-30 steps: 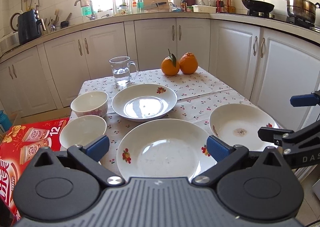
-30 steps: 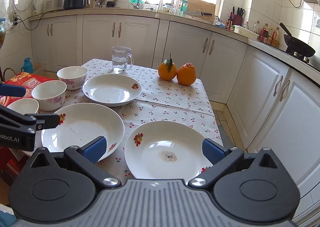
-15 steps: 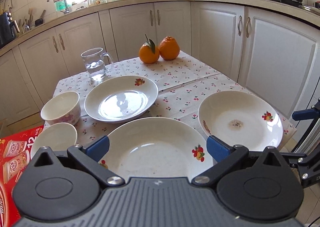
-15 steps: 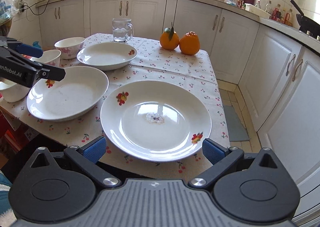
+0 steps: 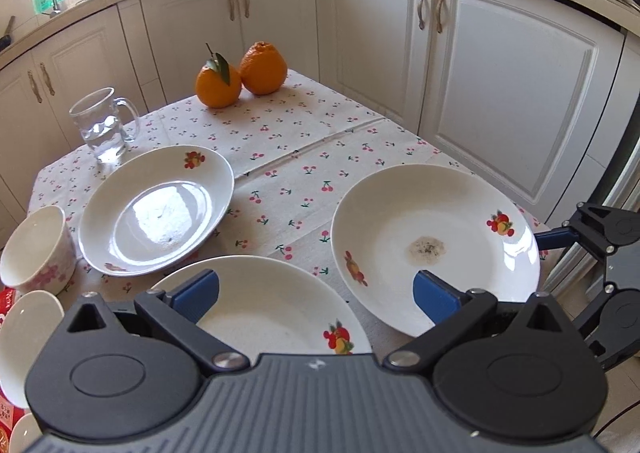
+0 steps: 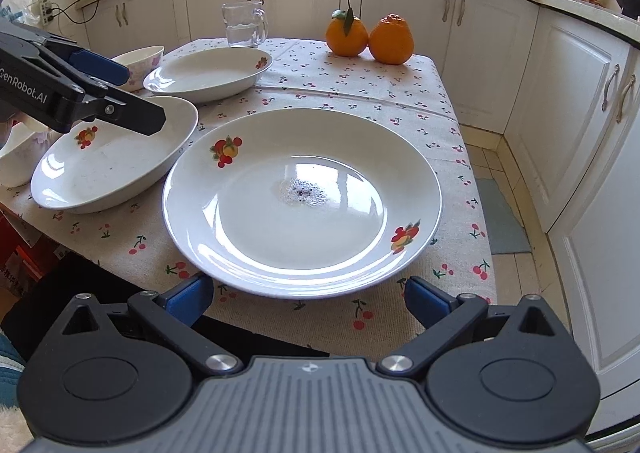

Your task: Organize plates and bowls

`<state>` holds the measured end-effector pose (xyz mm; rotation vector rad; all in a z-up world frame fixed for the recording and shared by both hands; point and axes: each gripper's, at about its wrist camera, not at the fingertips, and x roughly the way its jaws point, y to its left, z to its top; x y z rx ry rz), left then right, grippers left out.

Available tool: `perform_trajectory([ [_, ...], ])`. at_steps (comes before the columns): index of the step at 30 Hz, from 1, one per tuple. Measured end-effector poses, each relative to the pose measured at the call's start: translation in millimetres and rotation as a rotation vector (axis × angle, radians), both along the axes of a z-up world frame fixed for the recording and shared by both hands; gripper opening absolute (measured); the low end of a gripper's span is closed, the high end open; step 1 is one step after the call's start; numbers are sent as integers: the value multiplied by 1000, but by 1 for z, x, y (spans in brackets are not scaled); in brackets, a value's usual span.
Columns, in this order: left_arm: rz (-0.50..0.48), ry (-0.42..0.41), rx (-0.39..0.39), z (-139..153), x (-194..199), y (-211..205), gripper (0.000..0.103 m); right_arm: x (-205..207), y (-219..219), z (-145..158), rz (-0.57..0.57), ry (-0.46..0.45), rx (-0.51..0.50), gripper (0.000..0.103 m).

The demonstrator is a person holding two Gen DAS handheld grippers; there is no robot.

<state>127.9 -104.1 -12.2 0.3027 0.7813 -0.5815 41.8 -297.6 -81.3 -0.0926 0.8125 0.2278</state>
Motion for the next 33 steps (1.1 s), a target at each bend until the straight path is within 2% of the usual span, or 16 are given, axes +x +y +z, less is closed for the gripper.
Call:
perform_trajectory([
  [5, -52, 21, 22, -5, 21, -19, 102, 9, -6, -6, 14, 17, 10, 103],
  [16, -204, 104, 42, -20, 56, -67, 102, 6, -11, -7, 76, -19, 23, 103],
  [21, -254, 191, 47, -35, 76, -84, 99, 3, -14, -9, 87, -46, 31, 103],
  [25, -277, 241, 66, -44, 88, -92, 88, 3, -14, -9, 88, -54, 32, 103],
  [33, -332, 293, 77, -47, 95, -98, 72, 2, -13, -7, 117, -57, 34, 101],
])
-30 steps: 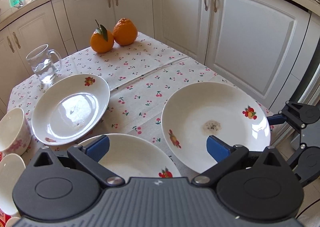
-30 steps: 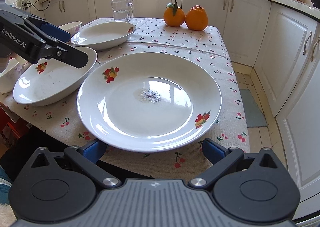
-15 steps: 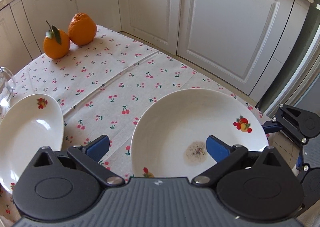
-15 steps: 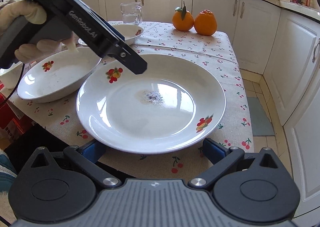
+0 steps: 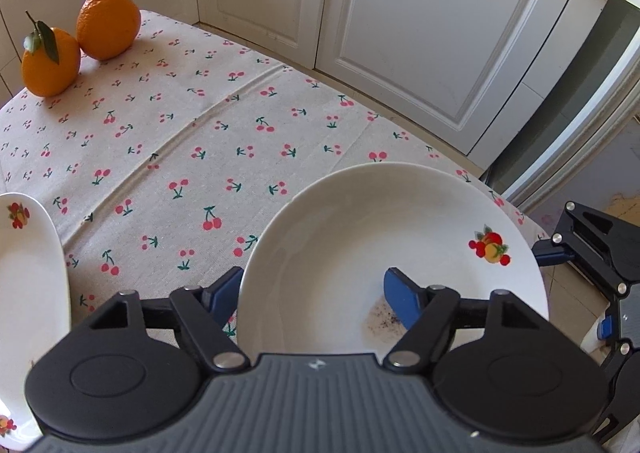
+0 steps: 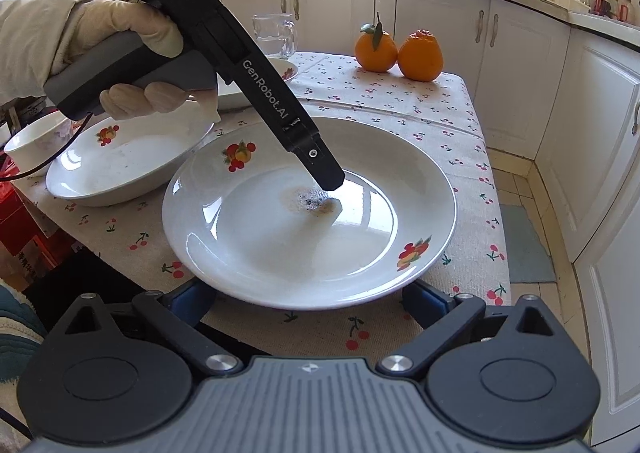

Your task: Organize plates and bowls

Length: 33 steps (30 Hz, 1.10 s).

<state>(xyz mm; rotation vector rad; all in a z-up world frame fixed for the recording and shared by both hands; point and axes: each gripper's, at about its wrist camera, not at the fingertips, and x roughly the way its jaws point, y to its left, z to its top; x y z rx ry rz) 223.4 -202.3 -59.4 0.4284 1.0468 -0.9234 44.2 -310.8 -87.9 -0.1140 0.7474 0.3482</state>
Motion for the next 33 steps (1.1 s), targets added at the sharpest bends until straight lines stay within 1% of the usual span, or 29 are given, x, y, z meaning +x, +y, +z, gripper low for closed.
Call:
perform_trajectory([
  [1, -2, 2, 2, 0, 1, -1, 70, 0, 1, 0, 3, 0, -2, 101],
  [4, -8, 8, 5, -1, 3, -2, 69, 1, 1, 1, 7, 7, -2, 101],
  [9, -22, 17, 15, -2, 4, -4, 69, 2, 1, 2, 8, 14, -5, 100],
  [12, -20, 35, 6, -3, 7, -3, 69, 4, 2, 4, 10, 25, -9, 100],
  [16, -21, 35, 1, -3, 11, -4, 69, 9, 0, 5, 13, 35, -4, 100],
  [23, -17, 28, -25, 0, 25, -10, 69, 24, -6, 5, 16, 42, -14, 100],
  [27, -22, 10, -33, 1, 36, -18, 69, 37, -12, 4, 9, 51, -18, 100],
  [33, -21, 6, -43, -2, 56, -27, 69, 58, -21, 3, -2, 54, -33, 100],
])
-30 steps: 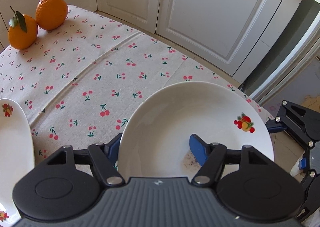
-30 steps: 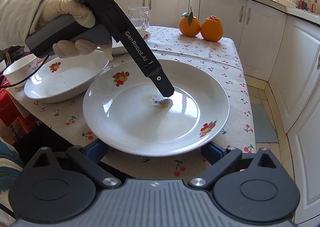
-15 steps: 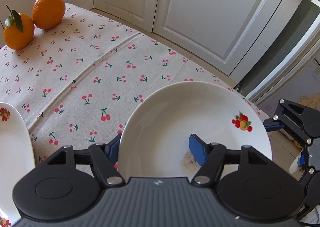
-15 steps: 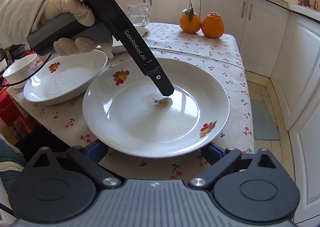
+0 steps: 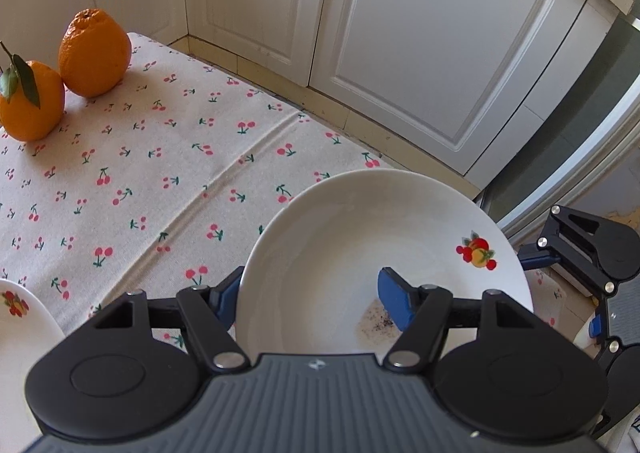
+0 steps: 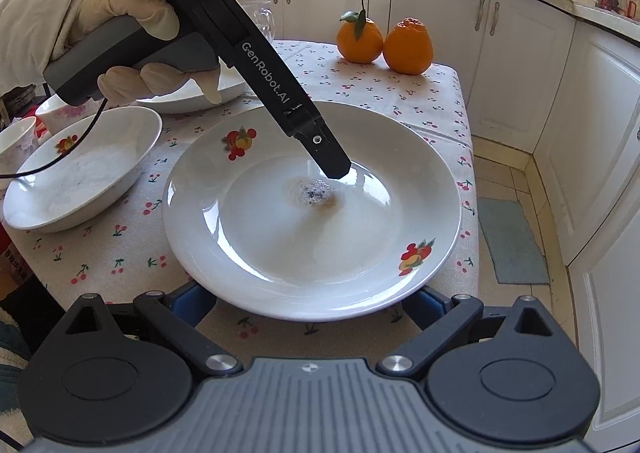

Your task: Organize plates and bowls

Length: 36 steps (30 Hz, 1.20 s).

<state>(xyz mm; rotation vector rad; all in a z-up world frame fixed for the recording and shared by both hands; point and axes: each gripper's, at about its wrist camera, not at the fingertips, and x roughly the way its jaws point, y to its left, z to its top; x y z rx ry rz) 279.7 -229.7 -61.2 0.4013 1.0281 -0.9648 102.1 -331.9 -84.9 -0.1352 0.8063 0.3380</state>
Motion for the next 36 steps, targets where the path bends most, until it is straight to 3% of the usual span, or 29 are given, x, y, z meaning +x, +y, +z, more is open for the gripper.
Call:
perform_trajectory([
  [14, 48, -16, -25, -4, 38, -15, 69, 42, -16, 0, -33, -5, -9, 100],
  [26, 57, -19, -23, -10, 46, -18, 69, 45, -17, -1, -44, -12, -14, 100],
  [36, 84, -72, -13, 5, 29, -4, 80, 31, -16, 9, -70, -17, 0, 103],
])
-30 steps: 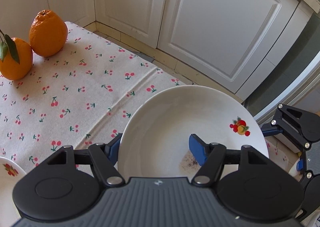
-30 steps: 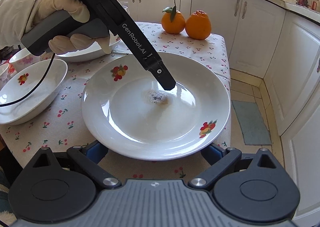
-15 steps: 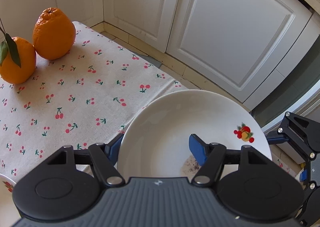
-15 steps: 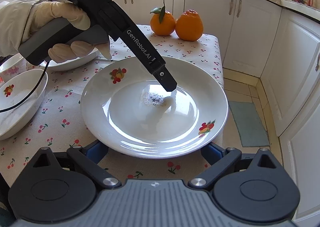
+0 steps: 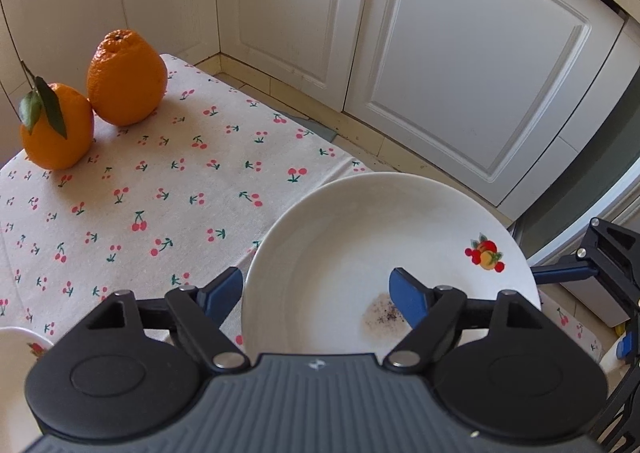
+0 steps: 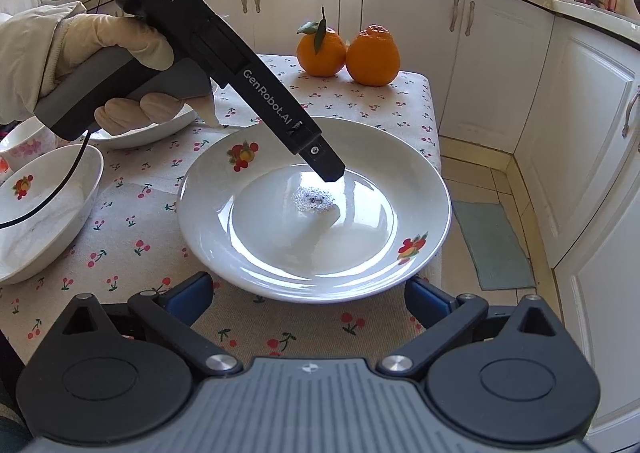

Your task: Organize plates and bowls

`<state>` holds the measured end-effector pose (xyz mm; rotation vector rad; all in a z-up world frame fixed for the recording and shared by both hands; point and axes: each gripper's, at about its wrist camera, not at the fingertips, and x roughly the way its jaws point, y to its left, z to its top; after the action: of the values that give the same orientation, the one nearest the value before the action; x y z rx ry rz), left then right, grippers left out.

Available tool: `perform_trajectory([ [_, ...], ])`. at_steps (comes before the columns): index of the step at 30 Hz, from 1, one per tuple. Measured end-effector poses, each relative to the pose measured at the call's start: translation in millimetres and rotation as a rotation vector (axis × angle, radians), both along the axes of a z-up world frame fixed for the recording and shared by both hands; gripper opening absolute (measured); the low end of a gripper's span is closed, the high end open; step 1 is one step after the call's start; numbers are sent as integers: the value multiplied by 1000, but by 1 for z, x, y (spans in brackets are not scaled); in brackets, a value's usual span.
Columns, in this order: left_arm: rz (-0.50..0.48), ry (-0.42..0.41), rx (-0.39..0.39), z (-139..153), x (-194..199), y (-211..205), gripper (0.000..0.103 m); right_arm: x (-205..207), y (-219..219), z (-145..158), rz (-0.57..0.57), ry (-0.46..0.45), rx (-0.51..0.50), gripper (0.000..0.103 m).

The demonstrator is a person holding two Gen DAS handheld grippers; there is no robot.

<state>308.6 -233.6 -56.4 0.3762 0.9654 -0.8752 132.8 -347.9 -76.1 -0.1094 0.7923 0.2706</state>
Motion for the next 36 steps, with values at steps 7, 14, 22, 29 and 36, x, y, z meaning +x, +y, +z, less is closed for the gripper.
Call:
perform_trajectory([
  [7, 63, -64, -12, 26, -26, 32, 85, -30, 11, 16, -31, -20, -1, 103],
  [14, 100, -145, -24, 56, -74, 60, 90, -60, 36, 32, -17, -72, 38, 103],
  [22, 155, -223, -46, 73, -137, 96, 90, -87, 61, 39, 0, -121, 29, 103],
  [29, 200, -306, -55, 75, -191, 126, 90, -112, 67, 46, -26, -170, 31, 103],
  [36, 269, -381, -46, 62, -234, 152, 92, -126, 72, 43, -25, -173, 46, 103],
])
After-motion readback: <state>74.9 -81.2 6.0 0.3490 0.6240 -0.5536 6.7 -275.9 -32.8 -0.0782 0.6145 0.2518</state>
